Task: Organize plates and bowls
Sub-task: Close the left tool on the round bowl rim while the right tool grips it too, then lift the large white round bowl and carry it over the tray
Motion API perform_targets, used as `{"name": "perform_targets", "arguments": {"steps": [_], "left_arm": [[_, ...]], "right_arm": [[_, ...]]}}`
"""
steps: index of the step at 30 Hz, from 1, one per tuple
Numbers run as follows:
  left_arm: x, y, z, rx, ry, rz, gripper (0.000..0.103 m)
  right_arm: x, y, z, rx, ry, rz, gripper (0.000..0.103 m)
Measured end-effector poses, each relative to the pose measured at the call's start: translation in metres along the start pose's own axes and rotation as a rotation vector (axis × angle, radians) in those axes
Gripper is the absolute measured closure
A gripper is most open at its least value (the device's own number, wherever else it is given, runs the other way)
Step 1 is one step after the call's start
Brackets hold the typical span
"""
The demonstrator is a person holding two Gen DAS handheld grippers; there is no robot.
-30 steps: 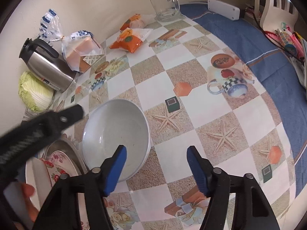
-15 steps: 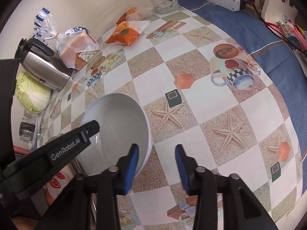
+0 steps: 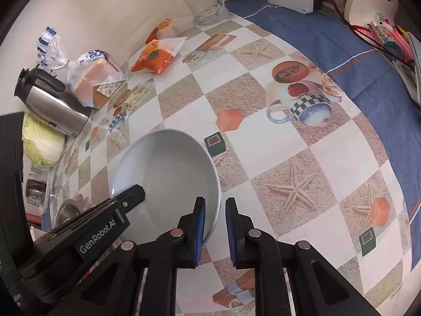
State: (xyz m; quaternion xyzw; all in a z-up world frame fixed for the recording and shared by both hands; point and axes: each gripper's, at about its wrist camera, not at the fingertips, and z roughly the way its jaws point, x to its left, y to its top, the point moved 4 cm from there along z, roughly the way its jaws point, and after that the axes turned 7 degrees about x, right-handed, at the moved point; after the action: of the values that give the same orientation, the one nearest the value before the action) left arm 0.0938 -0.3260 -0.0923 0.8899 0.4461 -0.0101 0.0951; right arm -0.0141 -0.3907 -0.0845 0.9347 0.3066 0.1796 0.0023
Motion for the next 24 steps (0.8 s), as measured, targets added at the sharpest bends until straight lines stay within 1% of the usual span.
{"name": "perform_targets", "arguments": {"steps": [2,9,11,18,21,24], "left_arm": [[0.000,0.001,-0.003,-0.008,-0.010,-0.003,0.090],[0.001,0.000,-0.005,-0.017,-0.034,-0.017,0.091],[0.000,-0.001,-0.009,-0.030,-0.036,-0.016,0.091],[0.000,-0.002,-0.041,-0.116,-0.042,-0.010,0.091],[0.003,-0.005,-0.059,-0.164,-0.023,-0.012,0.091],[0.009,-0.011,-0.076,-0.202,-0.037,-0.025,0.091]], "right_arm": [[0.000,0.000,0.000,0.001,0.006,-0.001,0.090],[-0.002,-0.001,-0.003,0.001,0.011,0.000,0.090],[-0.001,-0.001,-0.006,-0.006,0.006,-0.001,0.090],[0.002,0.001,-0.019,-0.035,0.046,-0.002,0.090],[0.009,0.000,-0.030,-0.053,0.066,-0.020,0.089],[0.019,-0.002,-0.046,-0.085,0.080,-0.046,0.089]]}}
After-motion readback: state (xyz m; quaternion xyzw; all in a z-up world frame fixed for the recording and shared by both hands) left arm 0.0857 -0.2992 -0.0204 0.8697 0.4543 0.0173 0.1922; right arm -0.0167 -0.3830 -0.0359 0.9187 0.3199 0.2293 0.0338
